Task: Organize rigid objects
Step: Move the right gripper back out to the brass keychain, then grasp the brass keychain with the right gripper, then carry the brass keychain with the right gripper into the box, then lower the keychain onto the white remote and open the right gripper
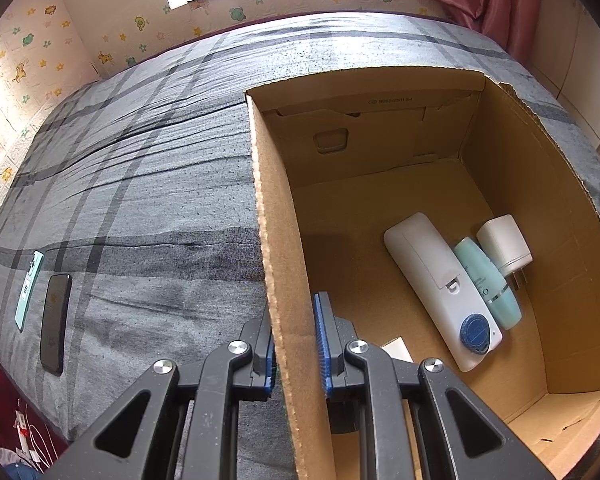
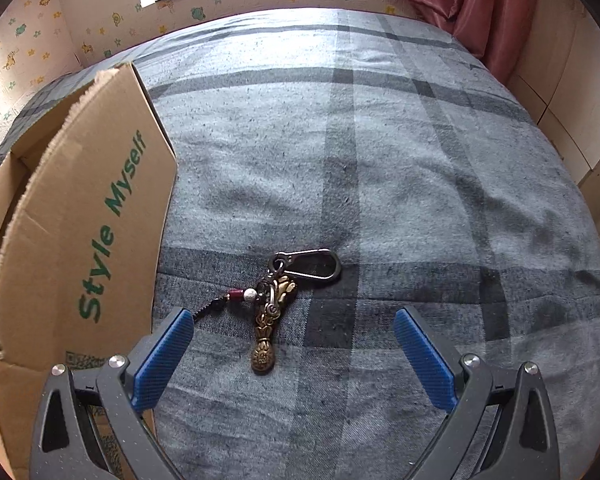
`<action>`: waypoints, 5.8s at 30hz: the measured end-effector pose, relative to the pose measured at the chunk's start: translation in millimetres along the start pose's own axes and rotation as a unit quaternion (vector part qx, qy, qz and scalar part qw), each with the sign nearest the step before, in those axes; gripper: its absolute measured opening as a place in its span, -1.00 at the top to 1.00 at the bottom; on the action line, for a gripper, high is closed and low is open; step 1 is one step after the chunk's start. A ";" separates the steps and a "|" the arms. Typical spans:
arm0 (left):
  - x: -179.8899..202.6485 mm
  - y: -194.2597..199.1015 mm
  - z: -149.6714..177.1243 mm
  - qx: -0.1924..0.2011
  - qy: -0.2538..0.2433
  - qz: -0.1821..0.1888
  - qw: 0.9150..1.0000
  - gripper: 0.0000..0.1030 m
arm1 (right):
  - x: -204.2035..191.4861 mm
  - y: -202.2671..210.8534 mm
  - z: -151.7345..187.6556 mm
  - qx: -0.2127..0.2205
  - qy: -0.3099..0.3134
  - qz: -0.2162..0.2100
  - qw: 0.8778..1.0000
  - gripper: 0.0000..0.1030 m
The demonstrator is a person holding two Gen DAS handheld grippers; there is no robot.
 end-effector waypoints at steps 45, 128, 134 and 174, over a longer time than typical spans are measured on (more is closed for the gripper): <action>0.5 1.6 -0.4 -0.001 0.000 -0.001 1.000 0.66 | 0.7 -3.9 2.3 -0.027 -0.009 0.036 0.999 0.59; -2.7 -2.0 0.9 -0.001 0.005 0.008 1.000 0.66 | -195.7 67.1 -40.9 0.001 0.133 -0.073 0.988 0.59; -2.6 -2.4 0.8 -0.001 0.005 0.008 1.000 0.66 | -197.6 45.0 -31.6 -0.029 0.139 -0.065 0.988 0.59; -2.7 0.2 0.2 -0.001 0.001 0.004 1.000 0.66 | -174.2 101.3 -42.8 0.020 0.088 -0.059 0.994 0.06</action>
Point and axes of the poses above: each gripper's, at about its wrist camera, not at the fingertips, and y roughly against the way its jaws point, x to its right, z to its underside, the point moved 9 cm from there along -y, roughly the way its jaws point, and after that the axes turned 6 degrees about y, right-handed, at the moved point
